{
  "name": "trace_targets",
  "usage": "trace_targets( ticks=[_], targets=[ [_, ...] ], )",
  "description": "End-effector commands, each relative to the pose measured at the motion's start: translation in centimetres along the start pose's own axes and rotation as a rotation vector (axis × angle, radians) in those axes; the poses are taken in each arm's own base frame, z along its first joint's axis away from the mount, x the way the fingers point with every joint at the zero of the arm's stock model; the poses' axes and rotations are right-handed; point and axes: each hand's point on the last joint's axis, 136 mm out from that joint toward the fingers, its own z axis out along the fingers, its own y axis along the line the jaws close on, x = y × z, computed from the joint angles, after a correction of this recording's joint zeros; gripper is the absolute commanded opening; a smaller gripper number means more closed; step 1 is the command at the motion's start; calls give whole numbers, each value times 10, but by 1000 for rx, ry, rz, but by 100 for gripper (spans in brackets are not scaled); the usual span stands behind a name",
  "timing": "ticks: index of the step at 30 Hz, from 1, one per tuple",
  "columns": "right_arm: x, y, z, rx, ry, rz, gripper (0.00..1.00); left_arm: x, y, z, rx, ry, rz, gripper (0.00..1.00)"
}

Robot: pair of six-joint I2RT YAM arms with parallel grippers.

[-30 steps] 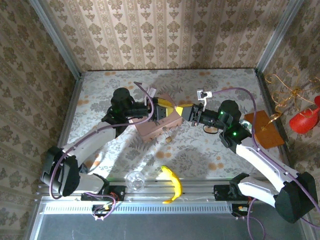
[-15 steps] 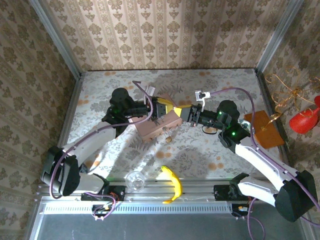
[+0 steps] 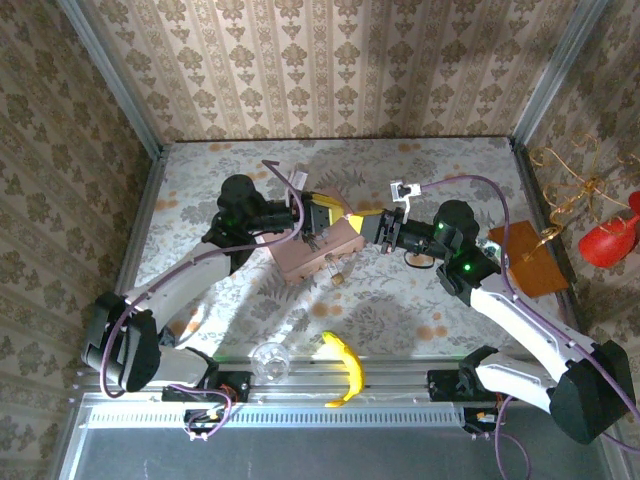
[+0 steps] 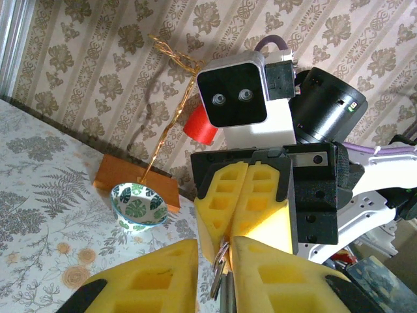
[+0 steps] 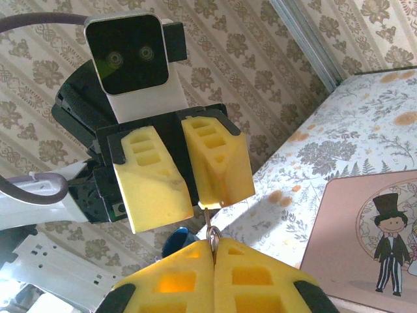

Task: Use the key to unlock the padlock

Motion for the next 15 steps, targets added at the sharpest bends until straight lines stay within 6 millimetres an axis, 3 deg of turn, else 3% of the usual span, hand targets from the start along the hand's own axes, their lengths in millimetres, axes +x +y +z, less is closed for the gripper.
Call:
trace_targets(
  ticks=[1, 8, 15],
  targets=[
    [-15, 14, 1, -34, -42, -41, 0, 1, -3, 0, 22, 8, 7, 23],
    [-17, 15, 0, -33, -48, -43, 0, 8, -1, 4, 33, 28, -4, 27],
    [-16, 13, 1, -30, -47, -40, 0, 10, -3, 5, 43, 36, -1, 23]
  ],
)
